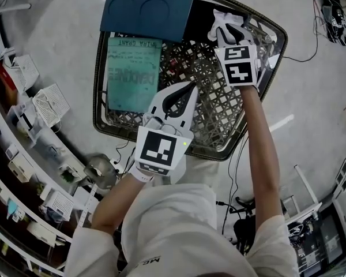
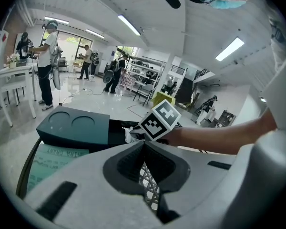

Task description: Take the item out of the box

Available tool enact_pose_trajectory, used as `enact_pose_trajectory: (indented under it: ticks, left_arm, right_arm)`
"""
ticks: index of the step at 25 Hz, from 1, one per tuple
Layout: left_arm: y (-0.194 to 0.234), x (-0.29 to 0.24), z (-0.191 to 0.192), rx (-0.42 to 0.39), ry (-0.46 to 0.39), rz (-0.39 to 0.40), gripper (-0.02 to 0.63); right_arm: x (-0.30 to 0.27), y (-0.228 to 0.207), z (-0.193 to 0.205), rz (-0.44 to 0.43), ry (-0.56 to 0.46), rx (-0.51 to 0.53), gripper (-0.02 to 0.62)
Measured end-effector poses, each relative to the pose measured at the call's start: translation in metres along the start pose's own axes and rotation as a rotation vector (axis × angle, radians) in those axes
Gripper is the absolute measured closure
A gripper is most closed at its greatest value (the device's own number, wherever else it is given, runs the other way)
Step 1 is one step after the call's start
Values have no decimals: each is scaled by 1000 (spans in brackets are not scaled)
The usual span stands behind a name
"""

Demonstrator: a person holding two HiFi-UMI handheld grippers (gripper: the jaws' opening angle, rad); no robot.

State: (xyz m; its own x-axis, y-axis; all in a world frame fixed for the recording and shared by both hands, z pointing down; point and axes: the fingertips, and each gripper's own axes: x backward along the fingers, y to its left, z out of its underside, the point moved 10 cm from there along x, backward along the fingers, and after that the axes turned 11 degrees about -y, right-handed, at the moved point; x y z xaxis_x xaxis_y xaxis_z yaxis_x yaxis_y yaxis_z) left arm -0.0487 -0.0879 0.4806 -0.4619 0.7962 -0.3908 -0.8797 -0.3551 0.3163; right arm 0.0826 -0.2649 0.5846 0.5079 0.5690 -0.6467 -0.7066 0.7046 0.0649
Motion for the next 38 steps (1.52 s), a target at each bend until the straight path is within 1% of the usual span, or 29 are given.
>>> enact_pose_trajectory:
  ticks: [3,7,17,22,30,38]
  left_arm:
    - [-2,-1,-1,-1,-2,7,581]
    - [-3,-1,-1,-1,-2,5,581]
    - [-3,5,-1,-15,2,-9,581]
    - [-7,8,-4,-24,-7,-15,581]
    - [-22,15,-10,-49,-25,-1,581]
    - [-45,44,-20,-74,-49,20,581]
  right_arm:
    - [-3,0,-2,1,35,18,518]
    - [-2,-1,-1,4,42,50,569]
    - [5,-1,0,-13,29,20,577]
    - [21,2,-2,3,-12,10,577]
    - [61,3,-14,39,-111,11,578]
    - [130,20,-31,65,-190,13,578]
